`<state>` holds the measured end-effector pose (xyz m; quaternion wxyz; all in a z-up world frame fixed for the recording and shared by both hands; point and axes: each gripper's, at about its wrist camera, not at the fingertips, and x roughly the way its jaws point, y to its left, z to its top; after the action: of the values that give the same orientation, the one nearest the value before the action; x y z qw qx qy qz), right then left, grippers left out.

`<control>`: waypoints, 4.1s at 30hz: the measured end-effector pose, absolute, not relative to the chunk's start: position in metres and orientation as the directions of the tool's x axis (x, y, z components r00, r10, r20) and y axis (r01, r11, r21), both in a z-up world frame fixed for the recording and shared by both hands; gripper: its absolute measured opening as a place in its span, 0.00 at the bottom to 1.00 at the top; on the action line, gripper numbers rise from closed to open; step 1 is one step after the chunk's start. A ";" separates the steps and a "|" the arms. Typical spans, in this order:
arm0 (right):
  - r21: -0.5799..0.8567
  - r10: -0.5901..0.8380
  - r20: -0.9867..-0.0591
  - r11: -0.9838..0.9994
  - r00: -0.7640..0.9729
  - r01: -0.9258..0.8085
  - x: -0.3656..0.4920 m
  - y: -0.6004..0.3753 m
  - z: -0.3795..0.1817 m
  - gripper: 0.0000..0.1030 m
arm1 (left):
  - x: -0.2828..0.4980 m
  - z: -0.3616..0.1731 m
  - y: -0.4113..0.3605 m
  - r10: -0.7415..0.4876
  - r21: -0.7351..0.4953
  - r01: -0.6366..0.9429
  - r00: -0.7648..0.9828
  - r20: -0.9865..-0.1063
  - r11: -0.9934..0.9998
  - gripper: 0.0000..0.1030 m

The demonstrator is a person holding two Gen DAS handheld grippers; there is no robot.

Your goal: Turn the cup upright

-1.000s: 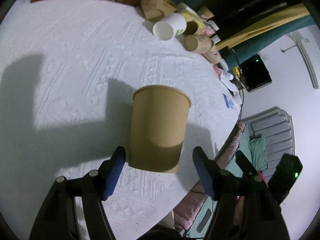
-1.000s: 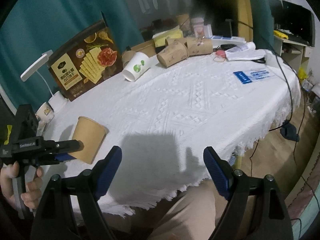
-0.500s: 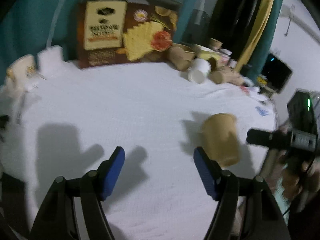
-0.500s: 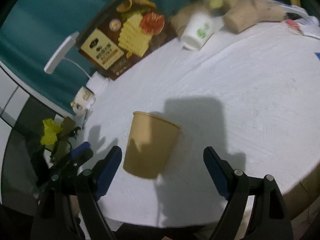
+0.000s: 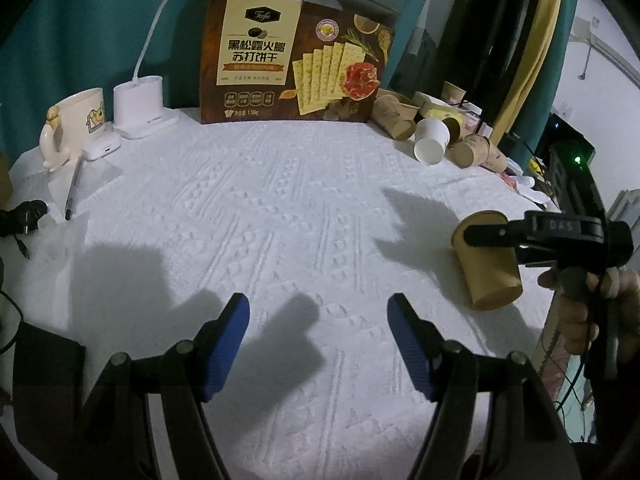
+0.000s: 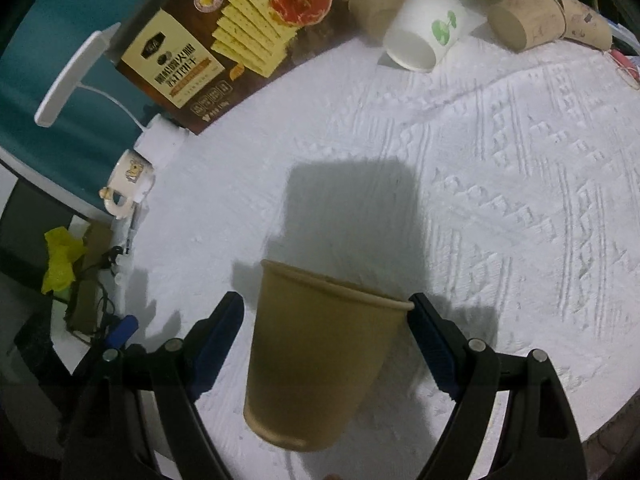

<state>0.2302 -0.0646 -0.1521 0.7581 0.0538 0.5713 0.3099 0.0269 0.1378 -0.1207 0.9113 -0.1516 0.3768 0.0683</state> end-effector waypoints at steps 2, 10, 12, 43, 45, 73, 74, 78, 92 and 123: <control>0.419 0.520 -0.839 0.806 0.162 -0.419 0.228 -0.062 -0.152 0.75 | 0.026 -0.121 0.139 0.010 -0.228 -0.241 0.709 -0.705 0.943 0.69; 0.366 0.479 -0.858 0.823 0.185 -0.435 0.226 -0.056 -0.144 0.61 | 0.027 -0.123 0.143 0.020 -0.227 -0.255 0.705 -0.708 0.940 0.69; 0.322 0.459 -0.858 0.831 0.232 -0.453 0.224 -0.055 -0.136 0.61 | 0.027 -0.122 0.143 0.020 -0.227 -0.253 0.707 -0.707 0.940 0.69; -0.066 0.376 -0.610 0.853 0.698 -0.518 0.175 -0.062 -0.132 0.61 | 0.029 -0.116 0.121 0.007 -0.217 -0.231 0.700 -0.714 0.949 0.71; -0.060 0.374 -0.612 0.857 0.697 -0.512 0.171 -0.067 -0.135 0.61 | 0.029 -0.115 0.117 0.004 -0.213 -0.223 0.699 -0.715 0.951 0.71; -0.044 0.389 -0.630 0.847 0.673 -0.530 0.111 -0.101 -0.149 0.62 | -0.001 -0.108 0.072 -0.012 -0.160 -0.146 0.703 -0.711 0.976 0.71; -0.042 0.390 -0.629 0.847 0.673 -0.530 0.107 -0.104 -0.149 0.62 | -0.003 -0.107 0.070 -0.008 -0.156 -0.146 0.702 -0.712 0.977 0.71; -0.041 0.388 -0.626 0.850 0.676 -0.525 0.095 -0.114 -0.147 0.62 | -0.009 -0.104 0.066 0.004 -0.143 -0.150 0.704 -0.710 0.978 0.71; 0.012 0.323 -0.686 0.900 0.651 -0.435 0.064 -0.175 -0.134 0.62 | -0.026 -0.096 0.034 0.000 -0.105 -0.100 0.724 -0.690 0.989 0.71; 0.055 0.262 -0.492 0.961 0.830 -0.270 0.010 -0.271 0.012 0.62 | -0.046 0.021 -0.029 0.056 0.066 -0.037 0.945 -0.322 0.997 0.82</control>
<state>0.0101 -0.2712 0.0119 0.9566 -0.0083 0.2559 0.1391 -0.0458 -0.0288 0.0206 0.9857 0.0296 0.1640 0.0235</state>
